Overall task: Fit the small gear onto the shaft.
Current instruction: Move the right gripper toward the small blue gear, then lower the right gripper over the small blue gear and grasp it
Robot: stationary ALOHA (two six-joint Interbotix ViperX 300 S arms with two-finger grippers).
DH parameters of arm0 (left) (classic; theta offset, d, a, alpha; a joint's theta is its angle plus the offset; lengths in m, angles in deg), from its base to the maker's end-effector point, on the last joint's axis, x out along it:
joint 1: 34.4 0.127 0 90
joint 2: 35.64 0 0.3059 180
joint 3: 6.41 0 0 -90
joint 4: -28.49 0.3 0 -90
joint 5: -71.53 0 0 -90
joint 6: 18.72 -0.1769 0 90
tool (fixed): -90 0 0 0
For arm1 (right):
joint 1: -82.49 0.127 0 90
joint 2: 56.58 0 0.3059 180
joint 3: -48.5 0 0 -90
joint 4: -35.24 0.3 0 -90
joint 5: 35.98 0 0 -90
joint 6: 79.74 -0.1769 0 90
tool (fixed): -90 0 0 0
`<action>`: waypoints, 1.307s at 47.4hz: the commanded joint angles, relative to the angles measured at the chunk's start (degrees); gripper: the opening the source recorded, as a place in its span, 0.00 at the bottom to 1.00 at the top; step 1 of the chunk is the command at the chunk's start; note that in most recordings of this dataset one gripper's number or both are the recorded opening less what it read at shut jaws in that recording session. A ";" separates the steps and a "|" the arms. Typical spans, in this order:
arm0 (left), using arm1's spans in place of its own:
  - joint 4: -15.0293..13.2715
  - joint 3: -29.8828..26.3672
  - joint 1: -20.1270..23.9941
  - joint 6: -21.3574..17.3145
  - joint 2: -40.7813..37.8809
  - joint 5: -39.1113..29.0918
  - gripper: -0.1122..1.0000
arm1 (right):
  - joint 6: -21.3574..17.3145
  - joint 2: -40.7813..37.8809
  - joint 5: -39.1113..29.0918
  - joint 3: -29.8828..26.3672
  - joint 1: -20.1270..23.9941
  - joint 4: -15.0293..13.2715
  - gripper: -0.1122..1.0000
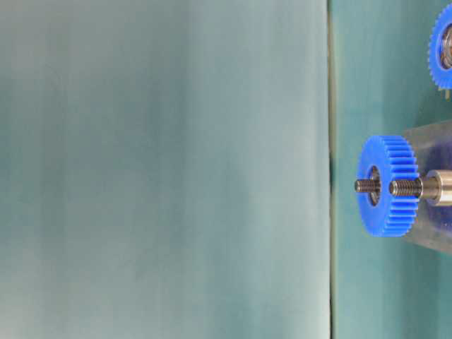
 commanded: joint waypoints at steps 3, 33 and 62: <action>0.18 -3.08 -0.79 7.03 -4.66 -3.78 0.10 | -0.70 -0.35 -0.18 -0.44 -2.11 3.69 0.11; 1.05 -10.90 -1.32 1.32 -11.43 -26.81 0.10 | -8.79 -12.92 -48.60 -15.47 -10.55 8.00 0.10; 1.05 -11.87 -0.97 1.85 -12.92 -27.33 0.10 | -8.35 -46.32 -59.33 -29.88 -11.69 4.31 0.18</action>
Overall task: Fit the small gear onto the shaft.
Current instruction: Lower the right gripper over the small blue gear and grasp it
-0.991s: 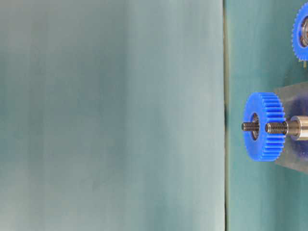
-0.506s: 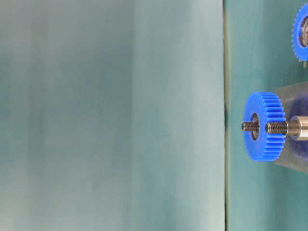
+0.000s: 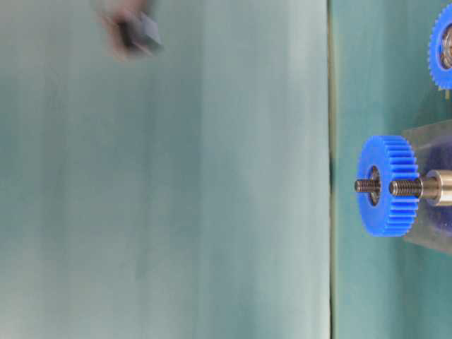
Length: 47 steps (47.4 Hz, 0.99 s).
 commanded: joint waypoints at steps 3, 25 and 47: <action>0.18 -1.85 0.00 0.53 0.09 0.18 0.10 | -0.18 -5.36 -2.02 -5.36 -0.35 -0.09 0.30; 0.18 -1.93 0.09 0.88 0.18 0.26 0.10 | 2.11 -16.70 -0.44 -11.07 -0.18 -0.26 0.88; 0.18 -1.23 0.18 0.97 0.62 0.44 0.10 | 2.11 -20.92 0.44 -11.60 0.09 -0.26 0.88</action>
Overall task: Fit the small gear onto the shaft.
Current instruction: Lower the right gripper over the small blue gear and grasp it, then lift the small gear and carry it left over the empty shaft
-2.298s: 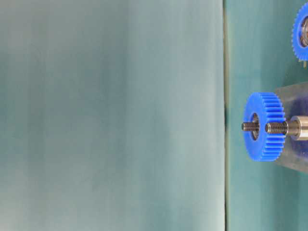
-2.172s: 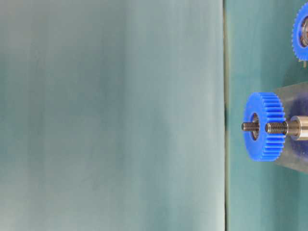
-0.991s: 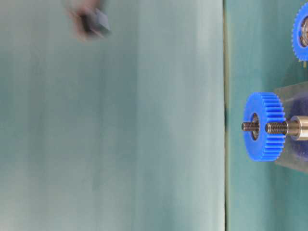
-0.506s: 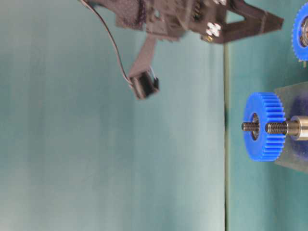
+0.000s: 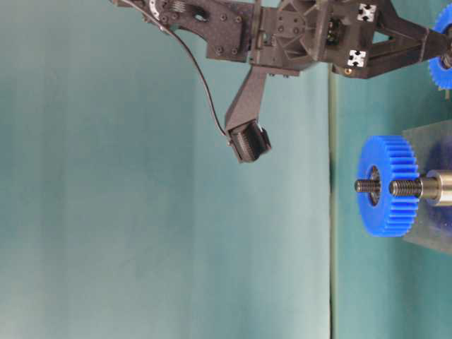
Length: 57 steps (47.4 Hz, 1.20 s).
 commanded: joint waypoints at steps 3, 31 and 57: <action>0.09 -0.62 0.35 0.00 0.70 0.44 0.10 | 0.35 -0.09 0.00 -0.62 -0.09 -0.26 0.87; 0.09 0.18 1.32 0.00 2.37 0.62 0.10 | -0.26 -0.70 -0.79 -1.85 0.09 -0.18 0.43; 0.09 0.88 1.85 3.25 3.16 0.70 0.10 | -2.37 0.70 -19.07 -18.72 2.02 1.85 0.43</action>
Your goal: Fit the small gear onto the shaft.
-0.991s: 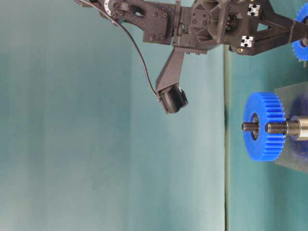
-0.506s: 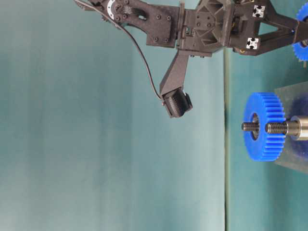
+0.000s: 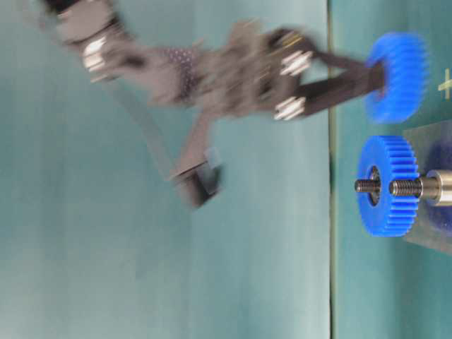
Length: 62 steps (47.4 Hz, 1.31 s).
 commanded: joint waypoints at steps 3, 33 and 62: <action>0.18 -0.44 0.26 1.32 0.00 0.53 0.10 | 0.35 0.62 -2.64 -5.54 1.23 1.49 0.43; 0.18 -0.88 0.26 3.60 0.00 0.53 0.10 | 1.23 -8.70 -4.39 -18.81 4.75 2.37 0.43; 0.18 -1.23 0.26 3.69 0.09 0.53 0.10 | 2.55 -10.37 -6.42 -20.13 5.98 1.76 0.43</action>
